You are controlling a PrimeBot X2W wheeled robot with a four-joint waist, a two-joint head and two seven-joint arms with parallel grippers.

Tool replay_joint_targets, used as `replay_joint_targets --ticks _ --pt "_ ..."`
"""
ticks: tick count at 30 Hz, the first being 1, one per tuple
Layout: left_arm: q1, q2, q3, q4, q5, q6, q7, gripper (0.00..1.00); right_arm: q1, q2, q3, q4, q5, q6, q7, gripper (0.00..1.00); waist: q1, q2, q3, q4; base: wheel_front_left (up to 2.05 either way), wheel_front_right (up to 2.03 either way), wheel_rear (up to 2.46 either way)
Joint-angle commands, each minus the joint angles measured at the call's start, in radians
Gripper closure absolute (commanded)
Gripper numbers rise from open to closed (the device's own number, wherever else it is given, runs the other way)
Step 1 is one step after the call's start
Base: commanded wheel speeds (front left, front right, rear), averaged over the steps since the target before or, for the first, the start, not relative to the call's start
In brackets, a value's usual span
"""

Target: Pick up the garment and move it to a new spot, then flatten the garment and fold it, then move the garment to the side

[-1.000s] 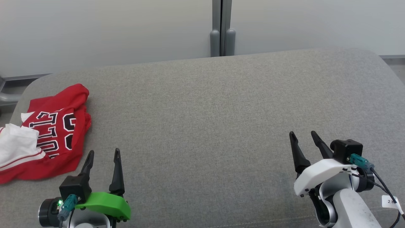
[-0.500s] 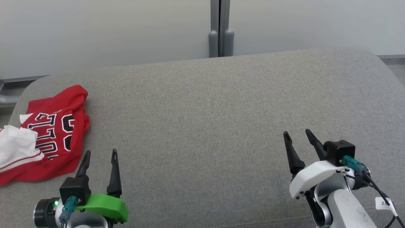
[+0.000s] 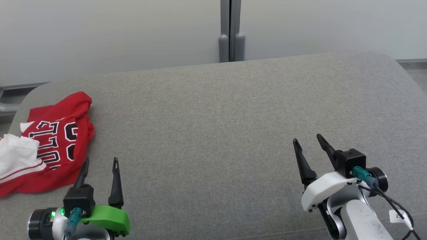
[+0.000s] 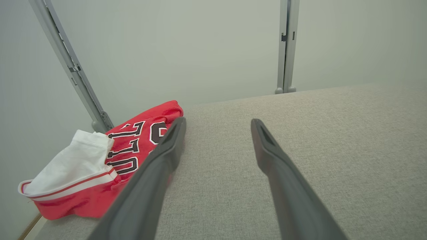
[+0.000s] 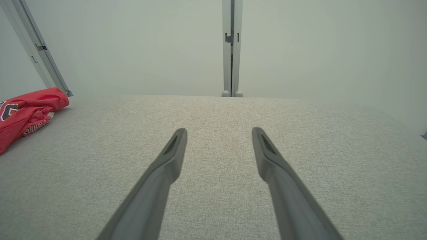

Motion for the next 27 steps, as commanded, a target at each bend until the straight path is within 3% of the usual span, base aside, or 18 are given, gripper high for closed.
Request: replay_joint_targets --ticks 1,27 --pt "0.011 0.008 0.004 -0.006 0.003 0.007 0.004 0.0 0.0 -0.006 0.001 -0.004 -0.005 0.0 -0.008 0.0 0.0 0.0 -0.001 0.001 0.0 0.0 0.0" --pt "0.035 0.041 0.031 -0.046 -0.038 0.036 0.011 0.0 0.009 0.001 -0.023 0.006 -0.001 0.0 -0.029 0.0 0.0 0.0 -0.001 0.029 0.0 0.0 0.0"
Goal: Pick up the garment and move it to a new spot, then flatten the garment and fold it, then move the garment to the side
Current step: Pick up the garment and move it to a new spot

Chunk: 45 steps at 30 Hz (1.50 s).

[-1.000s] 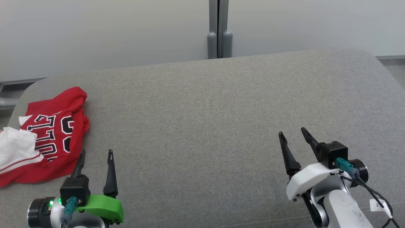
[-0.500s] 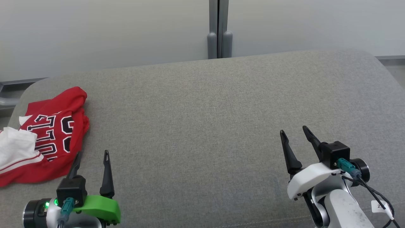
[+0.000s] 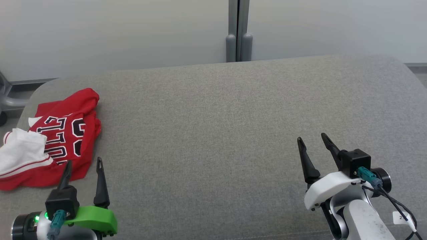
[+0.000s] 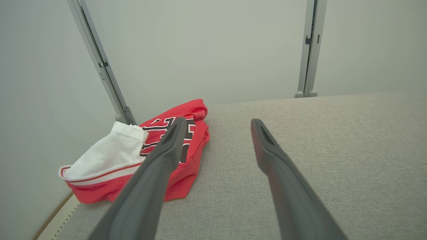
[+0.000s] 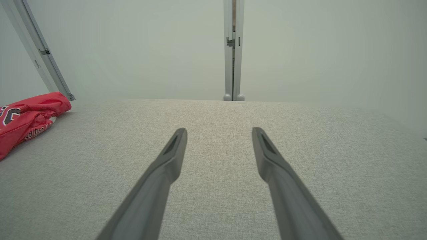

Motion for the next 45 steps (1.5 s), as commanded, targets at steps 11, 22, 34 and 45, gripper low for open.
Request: replay_joint_targets --ticks 11,22,34,45 --pt "0.016 0.022 0.012 0.0 -0.014 0.015 -0.012 0.0 0.02 -0.001 -0.002 0.003 0.003 0.0 -0.009 0.0 -0.0001 0.0 -0.002 0.062 0.0 0.0 0.0" --pt "0.034 0.031 0.025 0.009 -0.031 0.03 -0.025 0.0 0.028 -0.004 0.006 0.021 0.015 0.0 -0.021 0.0 -0.0001 0.0 -0.014 0.18 0.0 0.0 0.0" --pt "0.042 0.041 0.018 0.007 -0.032 0.042 -0.015 0.0 0.038 -0.004 0.022 0.04 0.031 0.0 -0.037 0.0 -0.0001 0.0 -0.026 0.323 0.0 0.0 0.0" --pt "0.057 0.049 0.027 -0.007 -0.04 0.065 -0.012 0.0 0.036 -0.001 0.046 0.062 0.04 0.0 -0.051 0.0 -0.0001 0.0 -0.041 0.439 0.0 0.0 0.0"
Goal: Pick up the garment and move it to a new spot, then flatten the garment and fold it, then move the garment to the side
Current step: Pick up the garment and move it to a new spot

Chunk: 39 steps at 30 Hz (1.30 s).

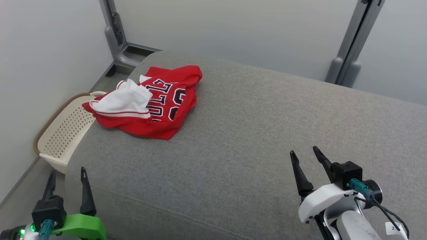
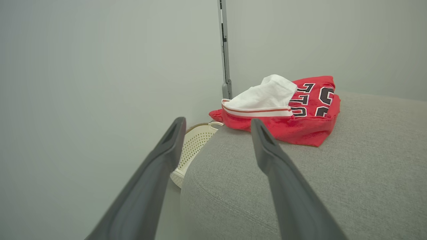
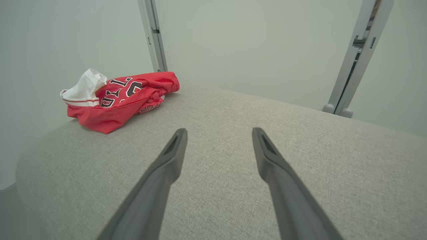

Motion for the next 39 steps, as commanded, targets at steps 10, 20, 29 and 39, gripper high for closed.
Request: replay_joint_targets --ticks 10,20,29,39 --pt "0.027 0.008 0.007 -0.019 -0.016 0.024 -0.009 0.0 -0.009 -0.001 0.026 0.013 0.01 0.0 -0.011 0.0 0.0 0.0 -0.003 0.083 0.0 0.0 0.0" --pt "0.015 0.013 0.001 -0.026 -0.024 0.022 -0.002 0.0 -0.018 -0.001 0.036 0.031 0.02 0.0 -0.019 0.0 0.0 0.0 -0.001 0.083 0.0 0.0 0.0" --pt "-0.068 0.037 -0.017 -0.019 -0.017 -0.005 0.01 0.0 -0.02 -0.011 0.044 0.024 0.012 0.0 -0.008 0.0 0.0 0.0 0.012 0.037 0.0 0.0 0.0" --pt "-0.272 0.064 -0.007 0.061 -0.061 -0.058 0.02 0.0 -0.048 -0.027 0.063 0.005 0.009 0.0 0.014 0.0 0.0 0.0 0.054 -0.08 0.0 0.0 0.0"
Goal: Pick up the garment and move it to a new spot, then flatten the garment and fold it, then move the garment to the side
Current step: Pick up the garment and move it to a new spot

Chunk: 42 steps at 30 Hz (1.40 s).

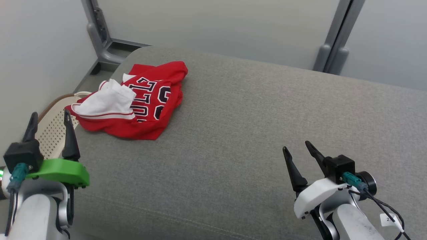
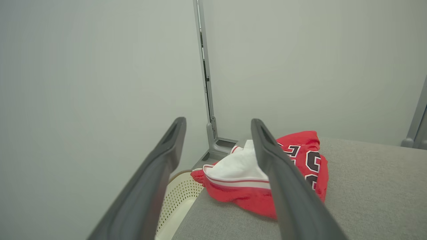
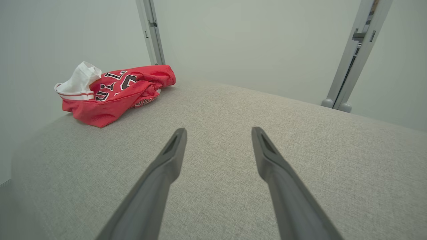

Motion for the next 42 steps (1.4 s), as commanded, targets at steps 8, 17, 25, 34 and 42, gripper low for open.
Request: replay_joint_targets --ticks 8,17,25,34,42 --pt "-0.174 0.045 0.005 0.165 -0.038 -0.069 0.014 0.0 -0.043 -0.022 0.014 -0.02 -0.003 0.0 0.015 0.0 0.0 0.0 0.069 -0.16 0.0 0.0 0.0" --pt "-0.339 0.092 0.003 0.364 -0.07 -0.153 0.019 0.0 -0.083 -0.036 0.026 -0.027 0.006 0.0 0.016 0.0 0.0 0.0 0.138 -0.271 0.0 0.0 0.0" --pt "-0.484 0.143 0.006 0.538 -0.117 -0.217 0.082 0.0 -0.123 -0.046 0.031 -0.026 0.009 0.0 0.007 0.0 0.0 0.0 0.217 -0.344 0.0 0.0 0.0" --pt "-0.581 0.182 -0.022 0.665 -0.135 -0.24 0.155 0.0 -0.151 -0.057 0.031 -0.026 0.009 0.0 0.01 0.0 0.0 0.0 0.272 -0.38 0.0 0.0 0.0" --pt "-0.662 0.209 -0.067 0.784 -0.153 -0.254 0.294 0.0 -0.172 -0.06 0.042 -0.018 0.017 0.0 0.006 0.0 0.0 0.0 0.298 -0.406 0.0 0.0 0.0"
